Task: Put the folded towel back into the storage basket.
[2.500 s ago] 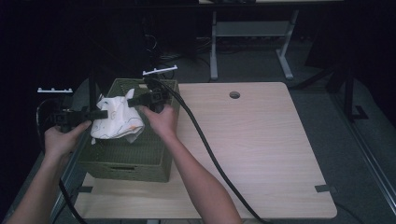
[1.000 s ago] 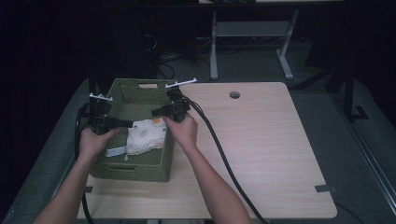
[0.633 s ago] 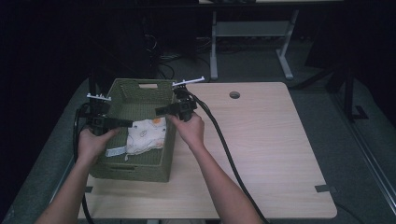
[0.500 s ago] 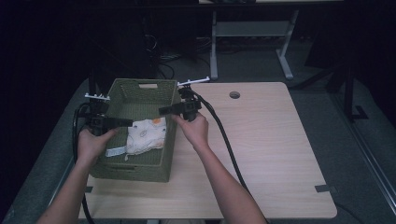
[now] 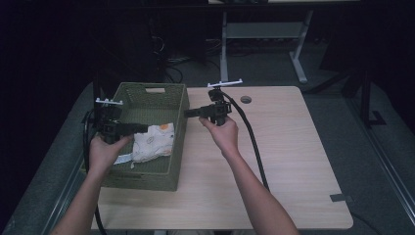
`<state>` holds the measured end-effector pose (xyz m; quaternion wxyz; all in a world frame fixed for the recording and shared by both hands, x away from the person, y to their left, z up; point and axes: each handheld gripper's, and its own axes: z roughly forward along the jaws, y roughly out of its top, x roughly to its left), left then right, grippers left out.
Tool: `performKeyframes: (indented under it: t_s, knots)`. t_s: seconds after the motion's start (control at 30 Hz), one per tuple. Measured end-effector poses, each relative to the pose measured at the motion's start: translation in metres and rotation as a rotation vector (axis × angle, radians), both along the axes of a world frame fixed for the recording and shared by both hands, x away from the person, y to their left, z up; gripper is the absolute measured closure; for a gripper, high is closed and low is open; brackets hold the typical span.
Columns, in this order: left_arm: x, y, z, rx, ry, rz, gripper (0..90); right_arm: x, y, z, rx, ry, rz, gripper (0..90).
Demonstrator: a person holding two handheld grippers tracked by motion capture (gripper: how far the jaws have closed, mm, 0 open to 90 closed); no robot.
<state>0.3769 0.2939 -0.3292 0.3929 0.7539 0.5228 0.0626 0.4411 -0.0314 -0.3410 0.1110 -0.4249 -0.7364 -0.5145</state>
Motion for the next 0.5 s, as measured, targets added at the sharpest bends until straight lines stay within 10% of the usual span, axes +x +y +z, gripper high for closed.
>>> performKeyframes:
  t_s: [0.5]
  knots:
    - [-0.004, -0.034, 0.009, -0.005, -0.033, -0.046, 51.8, -0.004, -0.050, 0.003, 0.018, 0.006, -0.045, 51.6]
